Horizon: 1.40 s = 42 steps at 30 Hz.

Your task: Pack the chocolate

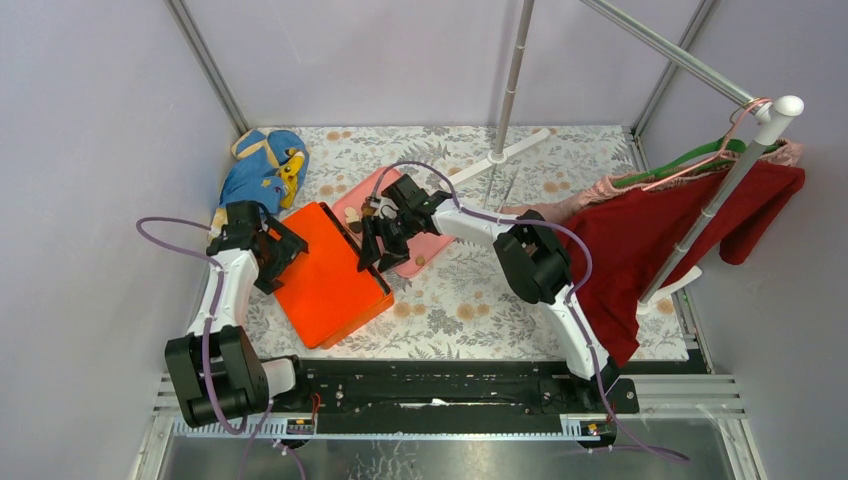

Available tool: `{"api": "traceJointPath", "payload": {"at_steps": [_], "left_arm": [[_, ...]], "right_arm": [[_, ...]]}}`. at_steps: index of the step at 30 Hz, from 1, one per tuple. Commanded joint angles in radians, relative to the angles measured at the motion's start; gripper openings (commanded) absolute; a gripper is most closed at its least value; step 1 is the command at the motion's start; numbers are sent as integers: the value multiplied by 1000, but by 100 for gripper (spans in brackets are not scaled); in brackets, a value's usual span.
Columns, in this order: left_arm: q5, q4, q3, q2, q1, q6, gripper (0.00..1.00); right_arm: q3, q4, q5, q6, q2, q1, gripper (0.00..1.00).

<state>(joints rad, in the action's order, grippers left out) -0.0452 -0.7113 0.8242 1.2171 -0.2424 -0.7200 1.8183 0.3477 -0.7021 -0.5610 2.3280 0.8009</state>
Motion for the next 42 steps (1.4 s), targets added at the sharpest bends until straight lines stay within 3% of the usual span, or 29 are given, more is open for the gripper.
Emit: {"api": "traceJointPath", "payload": {"at_steps": [1,6,14,18,24,28,35,42], "left_arm": [[-147,91,-19,41,-2,2,99],[-186,125,-23,35,0,0,99],[-208,138,-34,47,0,13,99],[-217,139,-32,48,0,23,99],[-234,132,-12,46,0,45,99],[-150,66,42,6,0,81,99],[156,-73,88,-87,-6,42,99],[175,-79,39,-47,-21,22,99]], "right_arm": [[-11,-26,-6,-8,-9,3,71],[-30,-77,-45,-14,-31,3,94],[-46,-118,-88,-50,-18,2,97],[-78,-153,-43,-73,-40,0,86],[-84,-155,-24,-97,-31,-9,56],[-88,-147,-3,-99,-28,-11,42],[-92,-138,2,-92,-26,-12,31],[-110,-139,4,-87,-38,-13,27]]}}
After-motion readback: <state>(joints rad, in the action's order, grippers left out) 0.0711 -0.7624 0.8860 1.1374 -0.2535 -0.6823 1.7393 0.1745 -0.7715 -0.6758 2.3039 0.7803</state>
